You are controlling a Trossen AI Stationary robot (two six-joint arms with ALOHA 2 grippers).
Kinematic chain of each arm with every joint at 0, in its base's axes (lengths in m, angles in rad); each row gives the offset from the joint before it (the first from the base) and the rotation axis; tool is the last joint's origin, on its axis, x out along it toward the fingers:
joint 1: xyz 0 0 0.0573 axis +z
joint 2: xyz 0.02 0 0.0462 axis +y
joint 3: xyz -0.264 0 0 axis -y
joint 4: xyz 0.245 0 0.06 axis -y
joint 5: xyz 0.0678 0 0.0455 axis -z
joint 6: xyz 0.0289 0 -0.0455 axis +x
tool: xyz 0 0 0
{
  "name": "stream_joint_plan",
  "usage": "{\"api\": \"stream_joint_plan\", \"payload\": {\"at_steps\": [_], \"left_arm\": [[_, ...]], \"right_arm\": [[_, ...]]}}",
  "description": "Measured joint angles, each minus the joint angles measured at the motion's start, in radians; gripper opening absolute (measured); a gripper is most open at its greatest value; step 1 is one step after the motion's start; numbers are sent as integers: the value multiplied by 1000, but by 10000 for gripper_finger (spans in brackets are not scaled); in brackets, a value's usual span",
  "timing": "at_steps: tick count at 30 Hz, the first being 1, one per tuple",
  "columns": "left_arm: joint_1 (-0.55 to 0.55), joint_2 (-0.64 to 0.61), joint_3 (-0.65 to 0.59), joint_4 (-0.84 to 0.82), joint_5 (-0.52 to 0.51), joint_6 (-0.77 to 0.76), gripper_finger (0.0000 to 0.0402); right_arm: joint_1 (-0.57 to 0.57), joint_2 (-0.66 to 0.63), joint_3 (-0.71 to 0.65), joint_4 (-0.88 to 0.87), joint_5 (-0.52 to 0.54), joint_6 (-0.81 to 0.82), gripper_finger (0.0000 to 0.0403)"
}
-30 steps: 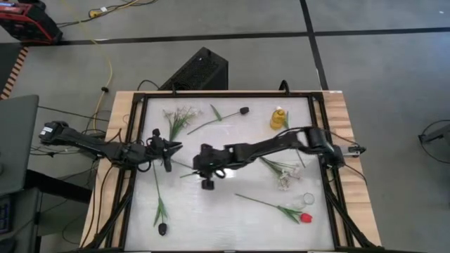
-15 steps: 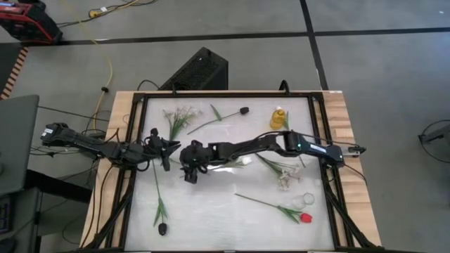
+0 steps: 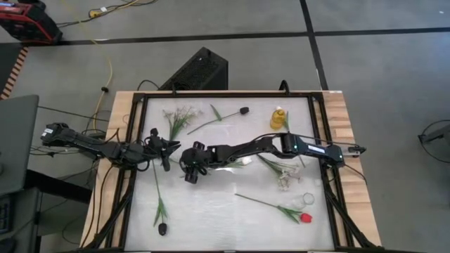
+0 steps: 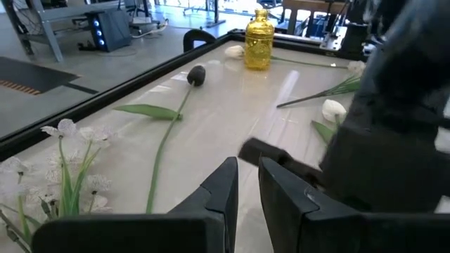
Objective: Sort flowers into vase by color
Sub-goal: Put the top red flower into the yellow flower vase
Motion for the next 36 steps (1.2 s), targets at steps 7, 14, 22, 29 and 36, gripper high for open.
{"api": "stream_joint_plan", "payload": {"at_steps": [7, 14, 22, 29, 36], "left_arm": [[0, 0, 0, -3, -1, -1, 47], [0, 0, 0, -4, 0, -1, 47], [0, 0, 0, -4, 1, -3, 47], [0, 0, 0, -4, 39, -8, 47], [-7, 0, 0, -40, 54, -24, 47]], "right_arm": [[11, 8, 6, -103, 80, 97, 160], [8, -30, 2, -191, 60, 202, 21], [-21, -103, -5, -387, 137, 209, 21], [-69, -134, -5, -423, 231, 199, 21], [-89, -153, -24, -206, 232, 181, 21]]}}
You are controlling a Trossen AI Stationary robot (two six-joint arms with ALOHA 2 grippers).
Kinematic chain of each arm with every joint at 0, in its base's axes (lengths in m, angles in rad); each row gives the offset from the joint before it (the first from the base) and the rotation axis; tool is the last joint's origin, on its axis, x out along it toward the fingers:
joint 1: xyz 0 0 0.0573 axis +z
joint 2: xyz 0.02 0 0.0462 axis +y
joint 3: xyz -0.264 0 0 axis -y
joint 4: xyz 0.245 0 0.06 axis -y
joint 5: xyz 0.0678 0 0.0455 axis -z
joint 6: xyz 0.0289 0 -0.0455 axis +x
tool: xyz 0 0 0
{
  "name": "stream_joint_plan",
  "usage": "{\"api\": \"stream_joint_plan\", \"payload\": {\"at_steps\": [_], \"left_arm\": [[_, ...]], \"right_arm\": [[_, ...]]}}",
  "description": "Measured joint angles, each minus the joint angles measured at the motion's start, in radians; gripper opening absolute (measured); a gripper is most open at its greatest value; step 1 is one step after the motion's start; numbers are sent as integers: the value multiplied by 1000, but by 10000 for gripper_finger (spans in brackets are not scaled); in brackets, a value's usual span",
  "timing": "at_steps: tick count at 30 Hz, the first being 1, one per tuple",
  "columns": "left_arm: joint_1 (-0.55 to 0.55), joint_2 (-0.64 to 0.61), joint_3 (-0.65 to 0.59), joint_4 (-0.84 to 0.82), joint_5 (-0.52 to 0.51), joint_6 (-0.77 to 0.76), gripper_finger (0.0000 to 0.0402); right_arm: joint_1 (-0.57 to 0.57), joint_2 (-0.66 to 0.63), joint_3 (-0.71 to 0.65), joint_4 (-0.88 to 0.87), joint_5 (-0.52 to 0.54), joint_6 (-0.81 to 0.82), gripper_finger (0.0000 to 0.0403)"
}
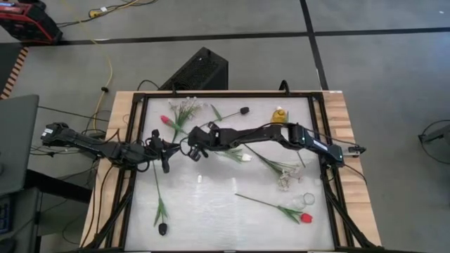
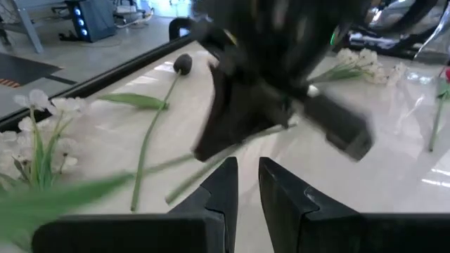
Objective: Sort flowers into vase by color
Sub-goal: Put the top red flower into the yellow flower vase
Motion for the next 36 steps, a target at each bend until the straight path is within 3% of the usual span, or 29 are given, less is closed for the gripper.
{"api": "stream_joint_plan", "payload": {"at_steps": [6, 13, 18, 22, 28, 32, 36], "left_arm": [[-44, 0, 0, -7, 0, -3, 47], [-100, 0, 0, -5, -54, 0, 47], [-105, 0, 0, 48, -71, 5, 47], [-105, 12, 0, 179, -18, 39, 47], [-105, 87, 0, 379, 73, 68, 47], [-105, 199, 0, 540, 106, 57, 48], [-106, 350, 0, 766, 254, 104, 64]], "right_arm": [[9, -99, -245, 365, 61, 14, 20], [-5, -287, -800, 1216, 80, 88, 20], [10, -357, -1020, 1548, 48, 92, 20], [59, -397, -1033, 1599, 27, 20, 20], [122, -391, -937, 1589, -60, -51, 20], [157, -387, -871, 1505, -80, -109, 20], [186, -387, -822, 1468, -84, -150, 20]]}}
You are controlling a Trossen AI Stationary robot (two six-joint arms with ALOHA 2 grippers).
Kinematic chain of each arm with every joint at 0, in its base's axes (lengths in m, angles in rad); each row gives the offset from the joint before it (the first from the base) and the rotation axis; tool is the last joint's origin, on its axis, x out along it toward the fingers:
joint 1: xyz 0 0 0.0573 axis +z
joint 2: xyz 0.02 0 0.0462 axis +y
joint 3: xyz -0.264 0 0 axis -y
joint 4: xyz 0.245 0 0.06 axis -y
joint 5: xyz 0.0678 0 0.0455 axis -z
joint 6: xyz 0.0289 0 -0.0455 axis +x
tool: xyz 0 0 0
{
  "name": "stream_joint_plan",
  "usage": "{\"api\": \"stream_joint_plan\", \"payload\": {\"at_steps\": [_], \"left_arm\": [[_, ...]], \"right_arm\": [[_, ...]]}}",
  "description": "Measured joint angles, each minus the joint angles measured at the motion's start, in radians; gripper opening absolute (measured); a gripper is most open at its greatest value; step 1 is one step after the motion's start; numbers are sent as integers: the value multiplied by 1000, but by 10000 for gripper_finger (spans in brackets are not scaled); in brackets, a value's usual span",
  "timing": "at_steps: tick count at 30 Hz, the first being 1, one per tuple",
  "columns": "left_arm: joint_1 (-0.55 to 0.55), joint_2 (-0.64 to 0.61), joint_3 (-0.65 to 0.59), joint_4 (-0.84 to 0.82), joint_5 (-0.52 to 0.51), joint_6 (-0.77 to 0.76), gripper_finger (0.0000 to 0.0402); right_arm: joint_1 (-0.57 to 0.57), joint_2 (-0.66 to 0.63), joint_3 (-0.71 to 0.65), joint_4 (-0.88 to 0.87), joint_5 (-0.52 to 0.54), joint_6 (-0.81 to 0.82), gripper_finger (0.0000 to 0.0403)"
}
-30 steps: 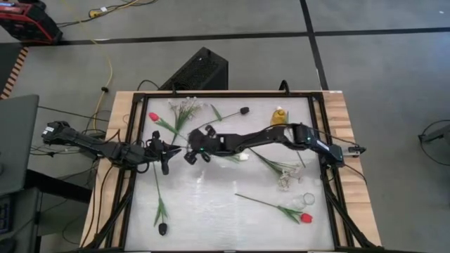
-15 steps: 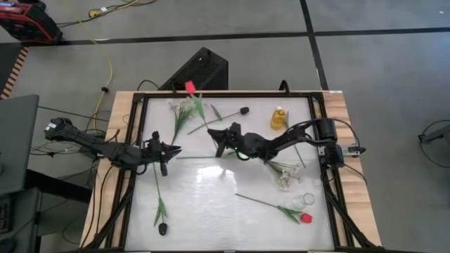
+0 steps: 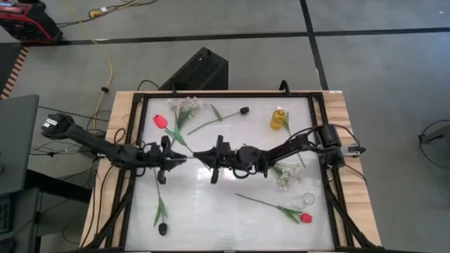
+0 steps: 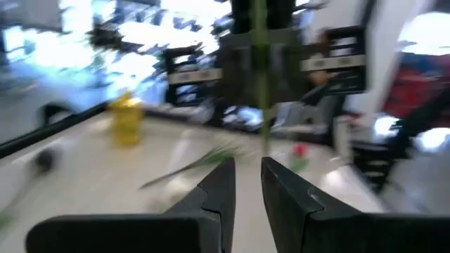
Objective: Sort flowers into vase by color
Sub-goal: Put the top red flower into the yellow flower vase
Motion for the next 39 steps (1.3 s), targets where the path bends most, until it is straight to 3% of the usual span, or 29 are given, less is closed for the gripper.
{"api": "stream_joint_plan", "payload": {"at_steps": [8, 12, 23, 27, 32, 39], "left_arm": [[1, 341, 46, 344, 97, 35, 139], [0, 473, 108, 410, 26, 8, 167], [1, 683, 181, 574, -37, -12, 173], [1, 684, 181, 585, -39, -5, 140], [-6, 683, 181, 586, -35, 16, 24], [-17, 682, 181, 545, -62, 52, 2]], "right_arm": [[17, 0, 29, -14, 1, -19, 20], [22, 0, 29, -19, 1, -19, 20], [37, 0, 29, -31, 6, -45, 20], [39, 0, 29, -32, 9, -46, 20], [38, 0, 29, -34, 10, -48, 24], [29, -4, 29, -116, 4, -63, 87]]}}
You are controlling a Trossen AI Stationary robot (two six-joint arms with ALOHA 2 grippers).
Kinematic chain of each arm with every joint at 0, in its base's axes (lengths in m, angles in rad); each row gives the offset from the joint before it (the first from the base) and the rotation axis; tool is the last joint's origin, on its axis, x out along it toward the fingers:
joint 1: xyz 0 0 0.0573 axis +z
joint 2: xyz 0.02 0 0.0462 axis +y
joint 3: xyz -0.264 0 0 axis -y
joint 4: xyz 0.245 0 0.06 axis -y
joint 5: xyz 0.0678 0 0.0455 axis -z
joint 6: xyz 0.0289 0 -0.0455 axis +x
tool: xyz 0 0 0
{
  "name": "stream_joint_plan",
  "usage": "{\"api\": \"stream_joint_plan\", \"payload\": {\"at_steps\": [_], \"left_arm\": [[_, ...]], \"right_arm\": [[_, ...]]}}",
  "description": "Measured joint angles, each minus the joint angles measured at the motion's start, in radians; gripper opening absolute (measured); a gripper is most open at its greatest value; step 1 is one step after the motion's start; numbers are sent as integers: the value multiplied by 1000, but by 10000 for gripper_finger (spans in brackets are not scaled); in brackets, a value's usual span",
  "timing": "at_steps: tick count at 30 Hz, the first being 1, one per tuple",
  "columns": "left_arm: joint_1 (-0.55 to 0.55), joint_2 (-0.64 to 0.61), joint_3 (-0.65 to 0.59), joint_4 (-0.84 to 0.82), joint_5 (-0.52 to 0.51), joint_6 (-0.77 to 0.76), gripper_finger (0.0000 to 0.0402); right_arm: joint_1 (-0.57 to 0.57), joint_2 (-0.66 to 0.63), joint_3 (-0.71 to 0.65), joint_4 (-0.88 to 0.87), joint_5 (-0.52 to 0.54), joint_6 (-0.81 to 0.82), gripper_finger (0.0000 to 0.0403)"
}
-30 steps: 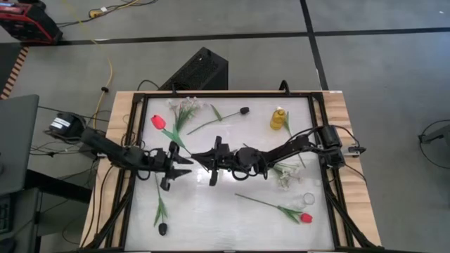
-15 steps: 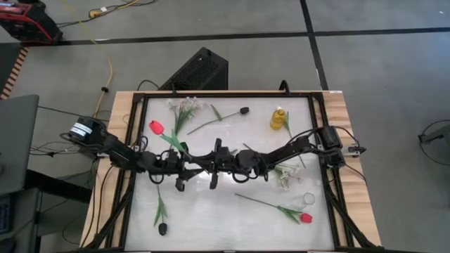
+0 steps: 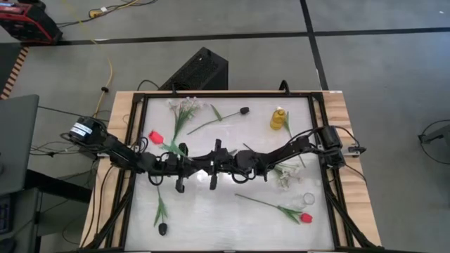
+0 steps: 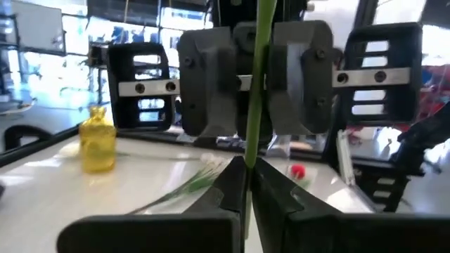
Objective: Sort flowers into vase by color
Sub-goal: Put the top red flower into the yellow flower vase
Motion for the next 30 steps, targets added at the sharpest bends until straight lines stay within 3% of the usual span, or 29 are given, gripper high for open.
{"api": "stream_joint_plan", "payload": {"at_steps": [11, 15, 30], "left_arm": [[5, -239, 0, -457, -118, 3, 0], [5, -305, 0, -558, -121, -14, 0], [9, -312, 0, -566, -74, -19, 0]], "right_arm": [[-8, -92, 10, -377, 0, -7, 185], [-12, -100, 10, -392, 1, -14, 212], [-37, -97, 10, -370, -3, -34, 214]]}}
